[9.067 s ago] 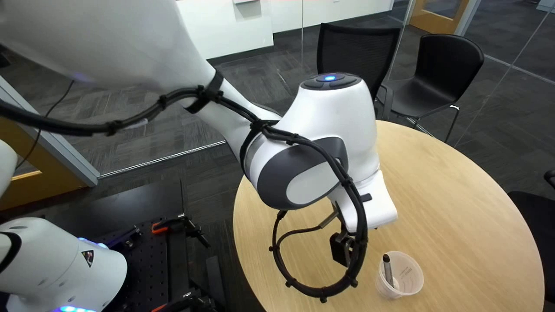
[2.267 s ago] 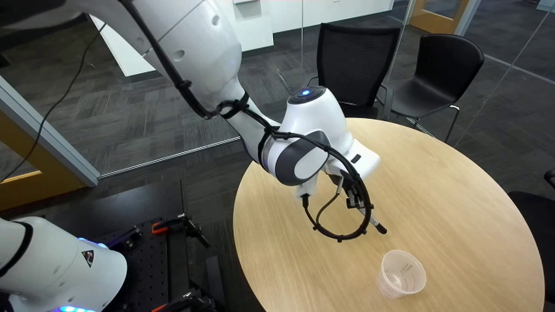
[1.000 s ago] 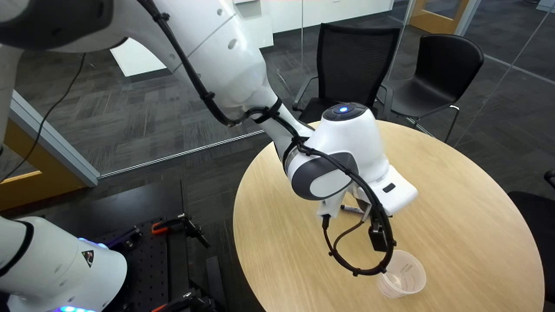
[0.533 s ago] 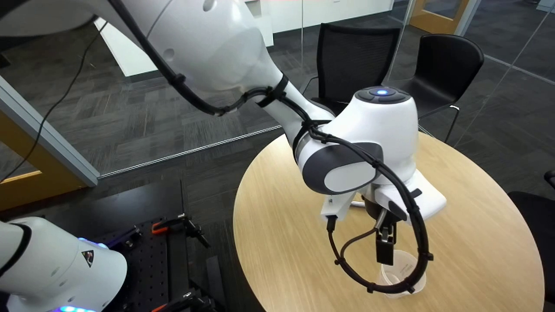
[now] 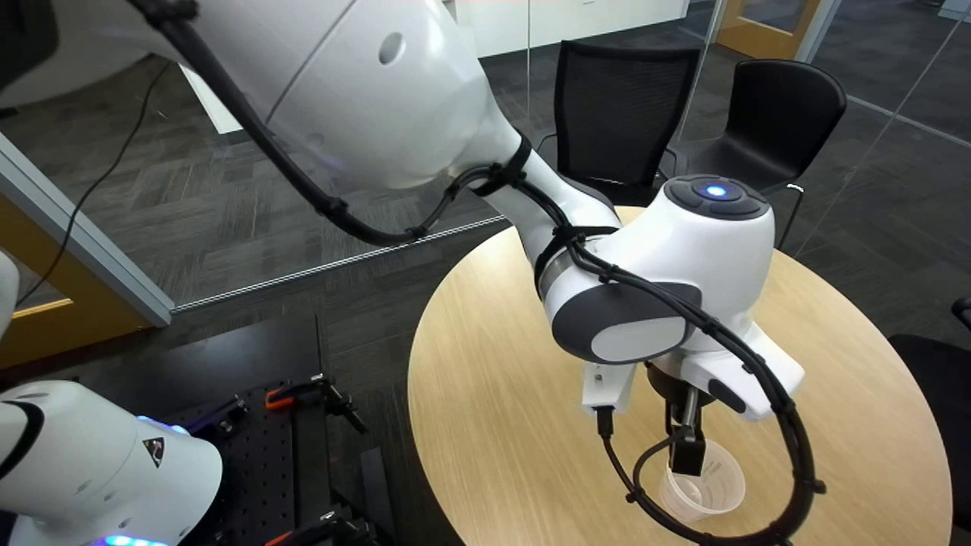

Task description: Remove the marker from the cup and then move the cup to the left

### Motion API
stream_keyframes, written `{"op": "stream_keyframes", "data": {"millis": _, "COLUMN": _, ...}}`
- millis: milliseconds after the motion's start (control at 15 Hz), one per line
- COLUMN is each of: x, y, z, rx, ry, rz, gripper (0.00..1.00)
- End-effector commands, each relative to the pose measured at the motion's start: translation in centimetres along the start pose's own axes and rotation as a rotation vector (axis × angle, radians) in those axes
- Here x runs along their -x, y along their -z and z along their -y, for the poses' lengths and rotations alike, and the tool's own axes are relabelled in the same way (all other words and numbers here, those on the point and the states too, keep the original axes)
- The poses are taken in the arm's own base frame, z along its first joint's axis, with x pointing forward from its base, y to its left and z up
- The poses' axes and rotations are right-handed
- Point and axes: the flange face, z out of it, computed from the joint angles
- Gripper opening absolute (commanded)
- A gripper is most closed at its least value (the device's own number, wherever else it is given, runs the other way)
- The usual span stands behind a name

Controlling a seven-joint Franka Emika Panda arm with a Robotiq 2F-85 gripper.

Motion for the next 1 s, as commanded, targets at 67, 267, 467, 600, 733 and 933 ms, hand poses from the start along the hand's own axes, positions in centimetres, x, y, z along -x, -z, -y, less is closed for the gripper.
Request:
{"op": "stream_keyframes", "data": {"millis": 67, "x": -1.1, "y": -1.3, "z": 0.4, "rx": -0.016, "ry": 0.123, "rz": 0.027, "gripper": 1.0}}
{"op": "stream_keyframes", "data": {"millis": 267, "x": -1.4, "y": -2.5, "z": 0.6, "rx": -0.023, "ry": 0.168, "rz": 0.039, "gripper": 1.0}}
{"op": "stream_keyframes", "data": {"millis": 467, "x": -1.8, "y": -3.8, "z": 0.7, "rx": -0.025, "ry": 0.203, "rz": 0.046, "gripper": 1.0}}
{"op": "stream_keyframes", "data": {"millis": 600, "x": -2.1, "y": -4.6, "z": 0.7, "rx": -0.033, "ry": 0.233, "rz": 0.053, "gripper": 1.0}}
{"op": "stream_keyframes", "data": {"millis": 733, "x": -2.4, "y": -5.2, "z": 0.9, "rx": -0.037, "ry": 0.264, "rz": 0.058, "gripper": 1.0}}
{"op": "stream_keyframes", "data": {"millis": 933, "x": -3.1, "y": -5.9, "z": 1.1, "rx": -0.041, "ry": 0.3, "rz": 0.069, "gripper": 1.0}}
